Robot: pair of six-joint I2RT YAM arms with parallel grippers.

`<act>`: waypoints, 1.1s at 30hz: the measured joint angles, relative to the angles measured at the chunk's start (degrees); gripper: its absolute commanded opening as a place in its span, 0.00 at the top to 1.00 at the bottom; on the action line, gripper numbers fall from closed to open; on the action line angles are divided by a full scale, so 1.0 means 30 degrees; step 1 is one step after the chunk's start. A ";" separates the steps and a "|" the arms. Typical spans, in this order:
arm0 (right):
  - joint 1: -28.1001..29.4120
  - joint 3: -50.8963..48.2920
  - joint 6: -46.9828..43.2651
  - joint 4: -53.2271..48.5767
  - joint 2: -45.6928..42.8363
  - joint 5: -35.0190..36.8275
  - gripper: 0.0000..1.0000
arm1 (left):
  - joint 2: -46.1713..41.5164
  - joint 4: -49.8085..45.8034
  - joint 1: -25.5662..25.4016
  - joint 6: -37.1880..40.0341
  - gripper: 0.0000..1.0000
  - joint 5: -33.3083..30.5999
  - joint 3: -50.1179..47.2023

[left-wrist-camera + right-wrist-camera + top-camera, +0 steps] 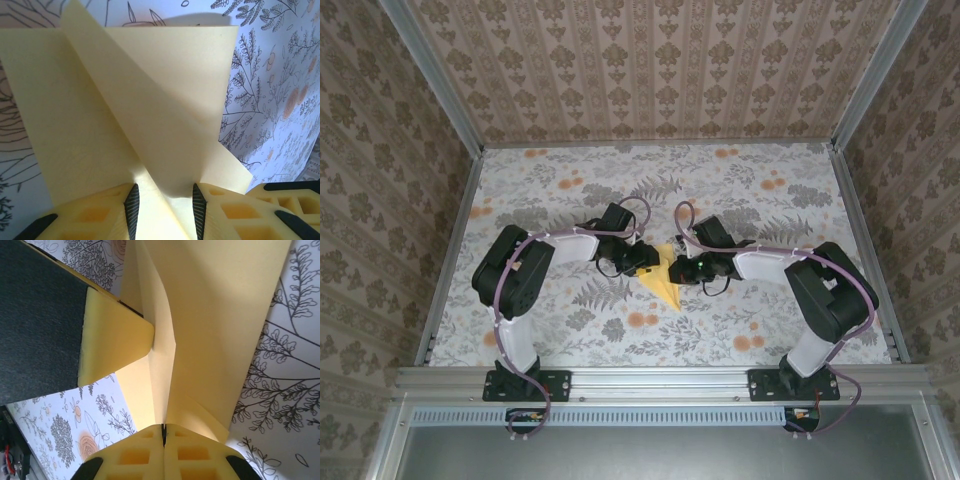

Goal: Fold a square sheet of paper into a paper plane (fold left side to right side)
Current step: Fourth fold the wing at the center of the table.

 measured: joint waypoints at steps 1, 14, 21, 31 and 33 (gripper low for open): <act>0.0000 0.0036 -0.0051 -0.0066 0.0036 0.0080 0.93 | 0.0000 0.0000 0.0000 -0.0007 0.63 0.0000 0.0000; 0.0000 0.0342 -0.0495 -0.0670 0.0699 0.1100 0.93 | 0.0000 -0.0044 0.0000 0.0000 0.63 0.0000 0.0022; 0.0000 0.0532 -0.0568 -0.0940 0.0794 0.1421 0.93 | 0.0000 -0.0058 0.0000 0.0000 0.63 0.0000 0.0029; 0.0007 0.0670 -0.0714 -0.1217 0.1042 0.1464 0.93 | 0.0000 -0.0058 0.0000 0.0007 0.63 0.0000 0.0036; 0.0044 0.0670 -0.0801 -0.1217 0.1049 0.1472 0.93 | 0.0000 -0.0131 0.0000 0.0080 0.62 0.0000 0.0073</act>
